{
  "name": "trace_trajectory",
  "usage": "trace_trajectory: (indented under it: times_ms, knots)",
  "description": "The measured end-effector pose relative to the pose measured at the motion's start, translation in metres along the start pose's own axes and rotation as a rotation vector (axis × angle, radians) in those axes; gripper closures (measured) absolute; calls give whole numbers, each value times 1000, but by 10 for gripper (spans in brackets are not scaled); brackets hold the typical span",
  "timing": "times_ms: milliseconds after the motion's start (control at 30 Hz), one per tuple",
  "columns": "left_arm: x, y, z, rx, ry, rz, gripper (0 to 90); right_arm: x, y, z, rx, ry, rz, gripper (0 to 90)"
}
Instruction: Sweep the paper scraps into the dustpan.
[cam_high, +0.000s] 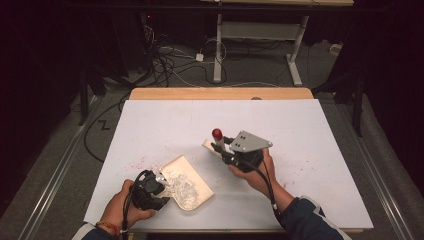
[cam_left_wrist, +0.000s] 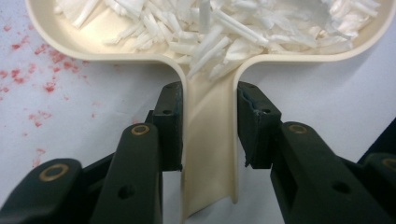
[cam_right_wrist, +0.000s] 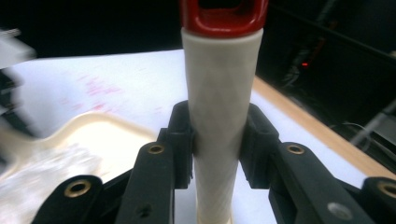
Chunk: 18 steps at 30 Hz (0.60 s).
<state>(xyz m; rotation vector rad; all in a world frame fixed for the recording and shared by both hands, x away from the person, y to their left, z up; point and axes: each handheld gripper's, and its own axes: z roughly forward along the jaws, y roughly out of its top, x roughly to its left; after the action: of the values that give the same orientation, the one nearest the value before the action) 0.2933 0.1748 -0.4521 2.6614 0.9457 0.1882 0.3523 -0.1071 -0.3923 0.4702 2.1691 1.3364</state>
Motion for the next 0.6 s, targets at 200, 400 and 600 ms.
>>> trace_trajectory:
  times_ms: [200,400,600]
  knots:
    - [-2,3,1,1,7,1,626,34,9,-14,-37,106,9,704]
    - [-3,4,2,0,11,2,626,53,22,-18,-91,191,11,705]
    - [-3,5,2,2,12,7,625,40,31,-37,-141,184,41,705]
